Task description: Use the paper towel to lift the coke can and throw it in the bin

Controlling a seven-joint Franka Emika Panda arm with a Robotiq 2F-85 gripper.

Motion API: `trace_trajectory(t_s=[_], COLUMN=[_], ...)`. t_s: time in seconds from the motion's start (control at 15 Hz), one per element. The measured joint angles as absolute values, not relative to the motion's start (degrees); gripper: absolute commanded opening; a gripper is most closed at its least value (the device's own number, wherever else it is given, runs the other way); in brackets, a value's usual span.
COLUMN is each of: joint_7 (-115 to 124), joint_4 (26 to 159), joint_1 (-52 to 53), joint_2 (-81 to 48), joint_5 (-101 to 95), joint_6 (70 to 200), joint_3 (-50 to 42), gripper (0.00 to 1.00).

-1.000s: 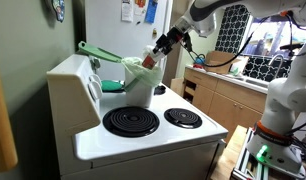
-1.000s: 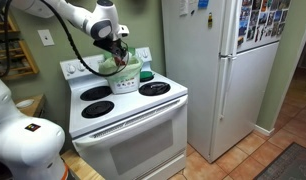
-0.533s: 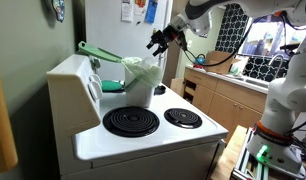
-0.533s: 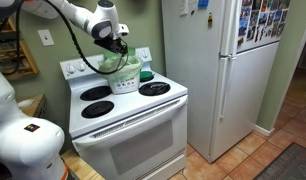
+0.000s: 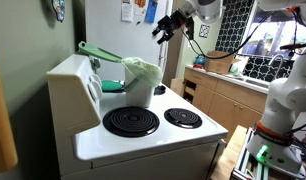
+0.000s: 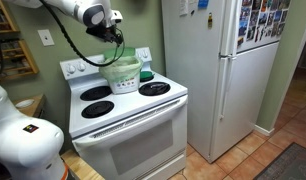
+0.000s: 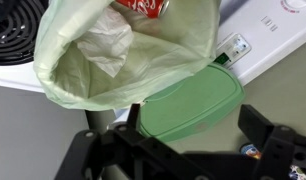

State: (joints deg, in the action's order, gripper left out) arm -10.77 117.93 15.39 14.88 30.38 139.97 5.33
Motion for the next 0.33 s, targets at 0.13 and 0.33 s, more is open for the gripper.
trace_trajectory(t_s=[0.13, 0.33], joint_7=[-8.6, -7.9], joint_4=[118.9, 120.2], joint_1=[14.7, 14.5], joint_2=[17.2, 18.8], joint_5=[28.4, 27.9], joint_6=[139.1, 139.0], joint_3=[5.4, 5.5], gripper=[1.0, 1.0])
